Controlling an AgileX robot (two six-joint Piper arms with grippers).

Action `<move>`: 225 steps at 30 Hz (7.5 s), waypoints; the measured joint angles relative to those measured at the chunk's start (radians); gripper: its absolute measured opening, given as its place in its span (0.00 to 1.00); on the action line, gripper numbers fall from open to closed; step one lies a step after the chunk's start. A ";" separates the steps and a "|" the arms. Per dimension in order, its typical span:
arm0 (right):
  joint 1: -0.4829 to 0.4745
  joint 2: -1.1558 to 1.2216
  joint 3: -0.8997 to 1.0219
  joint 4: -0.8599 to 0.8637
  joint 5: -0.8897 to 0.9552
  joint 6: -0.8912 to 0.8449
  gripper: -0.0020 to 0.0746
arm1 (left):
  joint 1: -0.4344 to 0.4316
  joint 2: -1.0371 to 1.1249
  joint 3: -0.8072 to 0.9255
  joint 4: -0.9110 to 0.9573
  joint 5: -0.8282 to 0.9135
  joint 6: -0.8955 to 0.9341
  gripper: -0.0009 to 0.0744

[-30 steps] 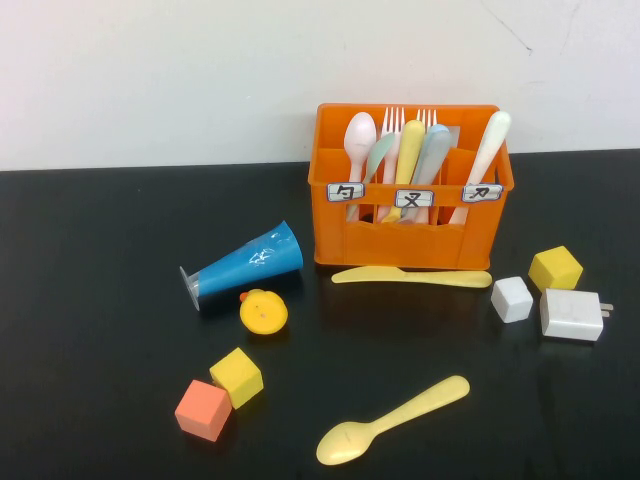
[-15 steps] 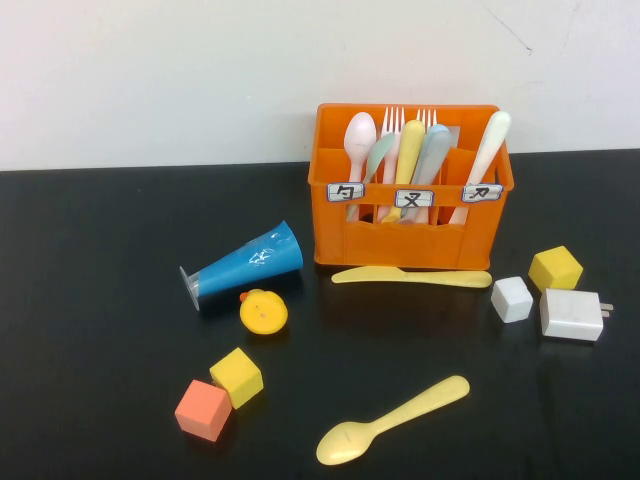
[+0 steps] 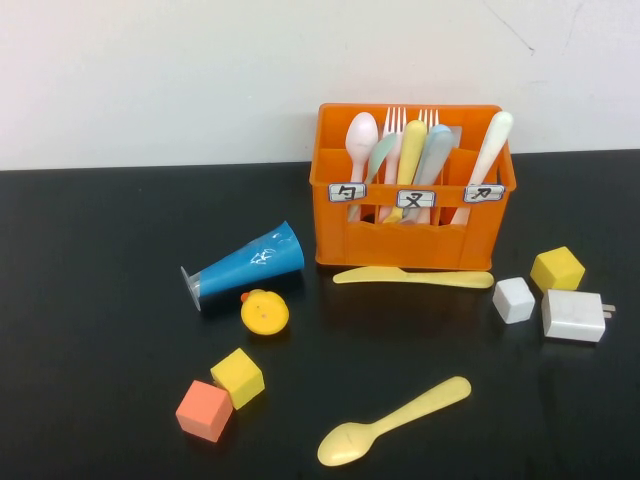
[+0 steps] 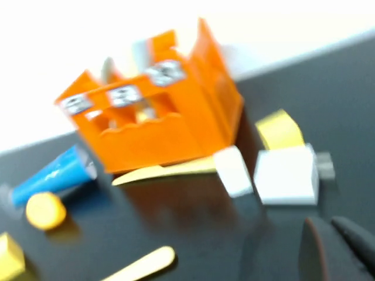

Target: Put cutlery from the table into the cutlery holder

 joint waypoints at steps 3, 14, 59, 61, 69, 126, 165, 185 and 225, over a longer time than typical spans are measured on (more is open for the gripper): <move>0.000 0.034 -0.144 -0.007 0.121 -0.206 0.02 | 0.000 0.000 0.000 0.000 0.000 0.000 0.01; 0.000 0.586 -0.667 -0.207 0.628 -0.760 0.02 | 0.000 0.000 0.000 0.000 0.000 0.000 0.01; 0.806 1.935 -1.370 -0.621 0.684 -1.054 0.56 | 0.000 0.000 0.000 0.000 0.000 -0.002 0.01; 0.806 1.953 -1.377 -0.625 0.680 -1.052 0.56 | 0.000 0.000 -0.002 0.000 0.000 -0.002 0.01; 0.793 2.003 -1.379 -0.625 0.662 -1.052 0.55 | 0.000 0.000 -0.002 0.000 0.001 0.000 0.01; 0.713 1.792 -1.071 -0.224 -1.263 -0.226 0.19 | 0.000 0.000 -0.002 0.000 0.001 -0.003 0.01; 0.590 1.591 -1.227 -0.255 0.053 -0.558 0.24 | 0.000 0.000 -0.002 0.000 0.001 0.000 0.01; 0.550 1.758 -1.227 -0.793 0.359 -0.496 0.50 | 0.000 0.000 -0.002 0.000 0.002 -0.002 0.01; 0.533 1.935 -1.227 -0.931 0.040 -0.383 0.10 | 0.000 0.000 -0.002 0.000 0.002 0.000 0.01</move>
